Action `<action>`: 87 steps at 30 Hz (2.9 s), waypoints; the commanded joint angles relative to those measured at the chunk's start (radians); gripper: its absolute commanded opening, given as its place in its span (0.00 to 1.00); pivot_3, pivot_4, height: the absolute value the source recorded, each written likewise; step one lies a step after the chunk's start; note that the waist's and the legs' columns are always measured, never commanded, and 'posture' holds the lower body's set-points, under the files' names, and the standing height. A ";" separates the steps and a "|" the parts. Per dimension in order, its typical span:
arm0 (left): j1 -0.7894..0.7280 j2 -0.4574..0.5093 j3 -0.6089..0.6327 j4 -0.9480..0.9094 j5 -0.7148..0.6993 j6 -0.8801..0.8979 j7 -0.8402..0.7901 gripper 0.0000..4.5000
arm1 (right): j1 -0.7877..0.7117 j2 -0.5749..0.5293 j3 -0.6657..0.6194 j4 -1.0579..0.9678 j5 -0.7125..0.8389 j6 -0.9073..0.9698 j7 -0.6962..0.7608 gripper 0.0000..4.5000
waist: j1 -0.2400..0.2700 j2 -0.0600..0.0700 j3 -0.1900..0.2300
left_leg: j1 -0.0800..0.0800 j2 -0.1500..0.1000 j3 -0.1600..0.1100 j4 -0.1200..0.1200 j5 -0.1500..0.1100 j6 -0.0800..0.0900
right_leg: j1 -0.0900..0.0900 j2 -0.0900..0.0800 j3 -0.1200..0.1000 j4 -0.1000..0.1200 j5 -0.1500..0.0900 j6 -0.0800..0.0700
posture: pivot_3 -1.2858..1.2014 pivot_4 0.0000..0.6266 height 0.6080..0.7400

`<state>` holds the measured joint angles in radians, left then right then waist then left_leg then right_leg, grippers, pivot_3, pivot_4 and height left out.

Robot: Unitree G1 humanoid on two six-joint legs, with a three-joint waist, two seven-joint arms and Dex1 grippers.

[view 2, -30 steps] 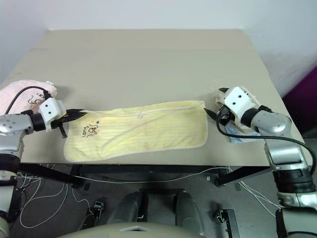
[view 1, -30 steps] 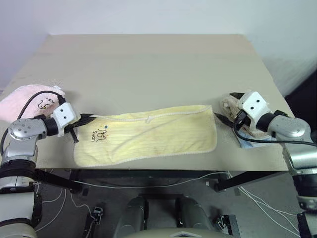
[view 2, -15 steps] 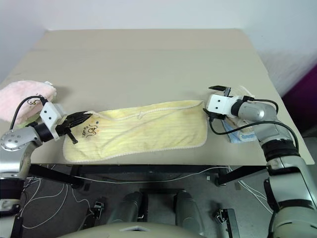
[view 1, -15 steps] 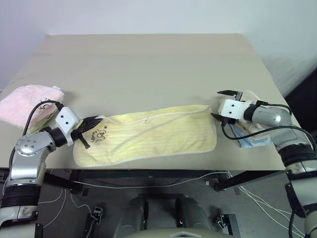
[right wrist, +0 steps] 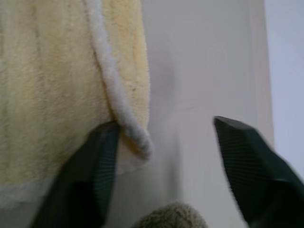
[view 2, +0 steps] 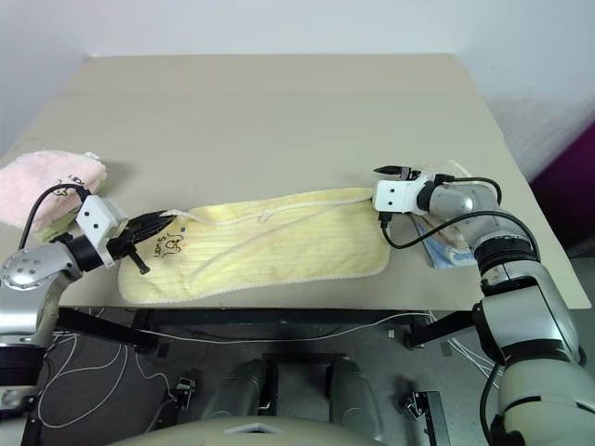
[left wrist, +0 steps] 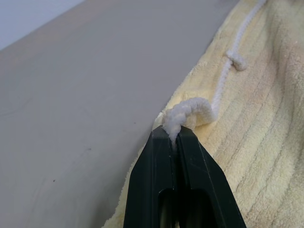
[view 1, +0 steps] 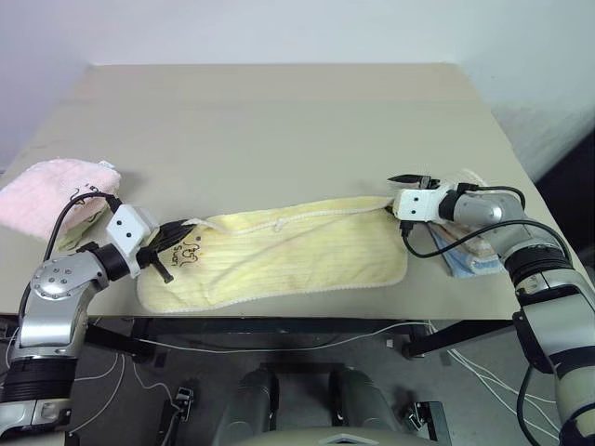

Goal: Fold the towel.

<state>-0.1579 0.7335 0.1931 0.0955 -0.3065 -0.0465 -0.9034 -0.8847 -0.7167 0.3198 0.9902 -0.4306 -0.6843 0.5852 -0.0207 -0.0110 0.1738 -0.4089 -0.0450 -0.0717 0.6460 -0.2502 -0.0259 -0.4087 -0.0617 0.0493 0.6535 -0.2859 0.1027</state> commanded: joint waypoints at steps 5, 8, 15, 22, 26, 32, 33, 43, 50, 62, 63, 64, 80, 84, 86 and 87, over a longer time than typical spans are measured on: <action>0.009 -0.001 0.036 -0.042 -0.018 0.001 0.019 0.00 | -0.002 -0.013 -0.019 -0.018 0.031 -0.033 0.040 0.10 | 0.000 0.000 0.000 | 0.000 0.000 0.000 0.000 0.000 0.000 | 0.000 0.000 0.000 0.000 0.000 0.000 | 0.52 0.24 1.00; 0.012 -0.004 0.041 -0.041 -0.022 0.003 0.026 0.00 | 0.011 -0.017 -0.029 -0.031 0.050 -0.035 0.061 0.00 | 0.001 0.000 0.000 | 0.000 0.000 0.000 0.000 0.000 0.000 | 0.000 0.000 0.000 0.000 0.000 0.000 | 0.52 0.24 1.00; -0.086 0.004 0.100 0.097 0.015 -0.041 0.125 0.00 | 0.007 -0.033 -0.084 -0.078 0.118 -0.004 0.082 0.00 | 0.002 0.000 0.000 | 0.000 0.000 0.000 0.000 0.000 0.000 | 0.000 0.000 0.000 0.000 0.000 0.000 | 0.52 0.24 1.00; -0.400 0.041 0.088 0.415 0.075 -0.122 0.191 0.00 | -0.153 -0.042 -0.149 -0.008 0.172 0.096 0.086 0.00 | 0.001 0.000 0.000 | 0.000 -0.001 0.000 0.000 0.000 0.000 | 0.000 0.001 0.000 0.000 0.000 0.000 | 0.52 0.24 1.00; -0.615 0.026 0.052 0.614 0.121 -0.175 0.220 0.00 | -0.282 -0.035 -0.169 0.083 0.181 0.141 0.053 0.00 | 0.003 0.000 0.000 | 0.000 -0.001 0.000 0.000 0.000 0.000 | 0.000 0.001 -0.001 0.000 0.000 0.000 | 0.52 0.24 1.00; -0.849 0.056 0.017 0.811 0.170 -0.285 0.208 0.00 | -0.417 -0.052 -0.211 0.109 0.232 0.142 0.106 0.00 | -0.001 0.000 0.000 | -0.002 -0.001 0.000 0.000 0.000 0.000 | -0.001 0.001 -0.001 0.000 0.000 0.000 | 0.52 0.24 1.00; -0.859 0.073 0.024 0.818 0.164 -0.290 0.194 0.00 | -0.418 -0.059 -0.226 0.089 0.257 0.144 0.140 0.00 | -0.003 0.000 0.000 | -0.002 -0.001 0.001 0.000 0.000 0.000 | -0.002 0.001 -0.001 0.000 0.000 0.000 | 0.52 0.24 1.00; -0.428 0.196 0.143 0.437 -0.075 -0.123 -0.176 0.00 | -0.002 -0.146 -0.320 -0.482 0.563 0.417 0.527 0.00 | -0.026 0.001 0.001 | -0.002 0.001 0.002 -0.002 0.000 0.000 | -0.002 0.000 0.001 0.002 0.000 0.000 | 0.52 0.24 1.00; 0.056 0.234 0.250 0.075 -0.185 0.071 -0.284 0.00 | 0.435 -0.254 -0.367 -0.953 0.747 0.733 0.659 0.00 | -0.013 0.002 0.001 | -0.004 0.001 0.002 0.002 0.000 0.001 | -0.006 -0.002 0.002 0.005 0.000 0.000 | 0.52 0.24 1.00; 0.287 0.219 0.307 -0.115 -0.226 0.211 -0.314 0.00 | 0.674 -0.364 -0.431 -1.188 0.875 0.968 0.759 0.00 | 0.008 0.002 0.001 | 0.001 0.002 0.002 0.001 -0.001 0.001 | 0.002 -0.003 0.002 -0.001 0.000 0.000 | 0.52 0.24 1.00; 0.271 0.216 0.300 -0.102 -0.215 0.203 -0.302 0.00 | 0.660 -0.353 -0.424 -1.178 0.863 0.959 0.748 0.00 | 0.008 0.002 0.001 | 0.001 0.002 0.002 0.001 -0.001 0.001 | 0.002 -0.003 0.002 -0.001 0.000 0.000 | 0.52 0.24 1.00; 0.254 0.213 0.293 -0.088 -0.203 0.195 -0.290 0.00 | 0.644 -0.341 -0.417 -1.167 0.853 0.951 0.736 0.00 | 0.008 0.002 0.001 | 0.001 0.002 0.002 0.001 -0.001 0.001 | 0.002 -0.003 0.002 -0.001 0.000 0.000 | 0.52 0.24 1.00; -0.299 0.108 0.009 0.485 0.141 -0.117 -0.043 0.00 | 0.158 -0.074 -0.231 -0.543 0.537 0.675 0.553 0.00 | 0.005 0.002 0.001 | -0.001 0.001 0.004 0.001 -0.001 0.002 | -0.002 -0.001 0.001 -0.001 0.000 0.000 | 0.52 0.24 1.00; -0.369 0.084 -0.044 0.602 0.204 -0.192 -0.006 0.00 | 0.093 -0.035 -0.206 -0.397 0.481 0.600 0.534 0.00 | 0.005 0.002 0.001 | -0.001 0.000 0.005 0.001 -0.001 0.002 | -0.002 0.000 0.001 0.000 0.000 0.000 | 0.52 0.24 1.00; -0.395 0.077 -0.061 0.651 0.224 -0.213 0.006 0.00 | 0.069 -0.020 -0.198 -0.337 0.458 0.564 0.521 0.00 | 0.005 0.002 0.001 | -0.001 0.000 0.005 0.001 -0.001 0.002 | -0.002 0.000 0.001 0.000 0.000 0.000 | 0.52 0.24 1.00; -0.404 0.075 -0.067 0.670 0.230 -0.223 0.009 0.00 | 0.059 -0.013 -0.197 -0.313 0.449 0.549 0.517 0.00 | 0.004 0.002 0.001 | -0.001 0.000 0.005 0.001 -0.001 0.002 | -0.002 0.000 0.001 0.000 0.000 0.000 | 0.52 0.24 1.00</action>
<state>-0.5360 0.7977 0.1263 0.7424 -0.0924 -0.2357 -0.9108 -0.7907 -0.7252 0.1330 0.6482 0.0329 -0.0973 1.1165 -0.0168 -0.0092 0.1748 -0.4102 -0.0447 -0.0669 0.6473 -0.2514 -0.0242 -0.4109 -0.0616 0.0503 0.6536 -0.2856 0.1029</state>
